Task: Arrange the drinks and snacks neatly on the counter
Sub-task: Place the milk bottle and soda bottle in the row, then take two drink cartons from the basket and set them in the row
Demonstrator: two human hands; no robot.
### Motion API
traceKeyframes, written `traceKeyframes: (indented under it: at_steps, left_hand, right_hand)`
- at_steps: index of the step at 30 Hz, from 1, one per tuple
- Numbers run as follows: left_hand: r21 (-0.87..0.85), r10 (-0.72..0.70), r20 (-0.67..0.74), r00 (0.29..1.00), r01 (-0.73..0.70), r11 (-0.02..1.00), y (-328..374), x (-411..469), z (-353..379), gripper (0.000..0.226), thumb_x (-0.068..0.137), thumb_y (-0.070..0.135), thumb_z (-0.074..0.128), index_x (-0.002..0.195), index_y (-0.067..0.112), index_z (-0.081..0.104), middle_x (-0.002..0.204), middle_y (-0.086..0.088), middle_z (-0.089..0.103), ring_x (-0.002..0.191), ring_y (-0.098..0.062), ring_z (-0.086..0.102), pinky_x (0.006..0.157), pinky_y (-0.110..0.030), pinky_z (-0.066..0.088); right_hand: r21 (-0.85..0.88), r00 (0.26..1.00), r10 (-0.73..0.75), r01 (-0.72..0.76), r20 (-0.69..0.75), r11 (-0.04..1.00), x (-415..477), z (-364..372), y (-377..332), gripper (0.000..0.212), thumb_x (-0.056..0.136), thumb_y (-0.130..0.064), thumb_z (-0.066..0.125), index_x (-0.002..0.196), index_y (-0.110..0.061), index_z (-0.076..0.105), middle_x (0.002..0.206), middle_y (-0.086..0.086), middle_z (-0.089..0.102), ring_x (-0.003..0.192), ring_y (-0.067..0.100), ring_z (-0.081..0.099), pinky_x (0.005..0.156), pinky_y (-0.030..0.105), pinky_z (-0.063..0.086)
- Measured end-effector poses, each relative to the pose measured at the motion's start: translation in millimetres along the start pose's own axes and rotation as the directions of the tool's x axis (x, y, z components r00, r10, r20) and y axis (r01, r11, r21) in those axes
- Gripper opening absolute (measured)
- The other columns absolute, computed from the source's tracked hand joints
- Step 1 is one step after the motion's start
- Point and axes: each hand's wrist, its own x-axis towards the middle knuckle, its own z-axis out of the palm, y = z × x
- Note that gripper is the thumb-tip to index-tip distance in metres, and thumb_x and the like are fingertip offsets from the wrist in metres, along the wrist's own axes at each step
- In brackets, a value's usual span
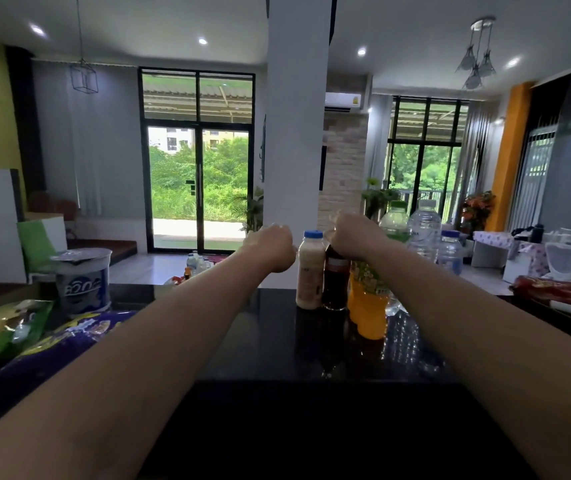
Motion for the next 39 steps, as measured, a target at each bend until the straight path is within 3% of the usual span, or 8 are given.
traceKeyframes:
  at_steps: [4,7,10,20,25,31,35,39]
  left_hand:
    - [0.054,-0.037,0.105,0.994,0.031,0.998,-1.0,-54.5,10.6,0.055,0.097,0.033,0.037,0.144,0.006,0.028,0.151,-0.017,0.03,0.14,-0.032,0.028,0.112,-0.052,0.028]
    - [0.084,-0.056,0.12,0.991,0.046,0.995,-1.5,-104.2,23.2,0.059,0.098,0.034,0.037,0.147,0.006,0.022,0.157,-0.015,0.019,0.146,-0.03,0.017,0.115,-0.052,0.017]
    - [0.079,-0.009,0.01,1.0,0.008,0.997,-2.2,-136.2,32.4,0.059,0.098,0.036,0.037,0.149,0.009,0.021,0.158,-0.013,0.018,0.147,-0.029,0.013,0.117,-0.05,0.014]
    - [-0.001,0.093,-0.064,0.994,-0.093,0.996,1.6,-321.6,96.0,0.055,0.099,0.033,0.038,0.149,0.014,0.025,0.158,-0.008,0.02,0.147,-0.023,0.017,0.118,-0.041,0.017]
    - [-0.047,0.032,0.166,0.986,-0.024,0.999,8.4,-382.2,161.5,0.056,0.1,0.034,0.037,0.15,0.015,0.021,0.159,-0.007,0.017,0.147,-0.021,0.014,0.118,-0.04,0.016]
    - [-0.094,0.073,0.44,0.895,-0.035,0.995,16.0,-412.7,234.9,0.059,0.1,0.031,0.04,0.151,0.015,0.015,0.16,-0.008,0.013,0.147,-0.022,0.014,0.119,-0.04,0.014]
    - [-0.114,0.098,0.516,0.851,-0.045,0.992,32.7,-411.1,271.6,0.062,0.098,0.03,0.046,0.151,0.018,0.017,0.16,-0.006,0.016,0.146,-0.021,0.017,0.117,-0.04,0.015]
    - [-0.09,0.195,0.547,0.814,-0.175,0.98,44.7,-401.8,296.8,0.067,0.095,0.023,0.052,0.151,0.018,0.016,0.159,-0.007,0.018,0.146,-0.022,0.019,0.117,-0.041,0.016]
  right_hand:
    - [0.046,0.997,0.004,-0.007,0.079,0.999,-53.3,20.0,-13.9,0.04,0.096,-0.027,0.045,0.13,-0.006,0.047,0.133,0.015,0.049,0.12,0.031,0.048,0.096,0.042,0.044]
    - [0.018,0.994,-0.043,0.041,0.102,0.999,-98.3,34.3,-24.8,0.049,0.098,-0.026,0.041,0.142,-0.004,0.036,0.152,0.013,0.032,0.143,0.034,0.02,0.113,0.047,0.026]
    - [0.053,0.996,-0.082,0.079,0.046,0.995,-127.9,43.3,-26.1,0.054,0.099,-0.029,0.037,0.148,-0.006,0.026,0.159,0.009,0.017,0.146,0.032,0.008,0.116,0.046,0.018]
    - [0.221,0.984,-0.165,0.146,0.07,0.964,-327.6,108.8,-2.3,0.051,0.099,-0.031,0.043,0.146,-0.015,0.033,0.156,0.002,0.026,0.145,0.019,0.017,0.114,0.032,0.021]
    - [0.172,0.959,-0.119,0.076,0.257,0.982,-387.0,161.8,10.7,0.051,0.1,-0.031,0.041,0.147,-0.017,0.031,0.156,0.002,0.027,0.144,0.02,0.02,0.113,0.034,0.028]
    - [-0.004,0.891,-0.061,0.07,0.45,0.998,-426.1,225.4,29.9,0.048,0.098,-0.026,0.045,0.144,-0.015,0.035,0.15,0.007,0.035,0.135,0.027,0.033,0.109,0.035,0.031]
    - [0.009,0.841,0.029,-0.04,0.541,0.999,-428.3,251.0,42.9,0.065,0.093,-0.029,0.055,0.15,-0.02,0.025,0.155,0.009,0.028,0.139,0.029,0.029,0.11,0.035,0.029]
    - [-0.008,0.812,0.067,-0.076,0.58,0.997,-409.9,261.1,52.8,0.054,0.09,-0.024,0.06,0.141,-0.021,0.041,0.146,0.013,0.041,0.122,0.032,0.05,0.094,0.036,0.044]
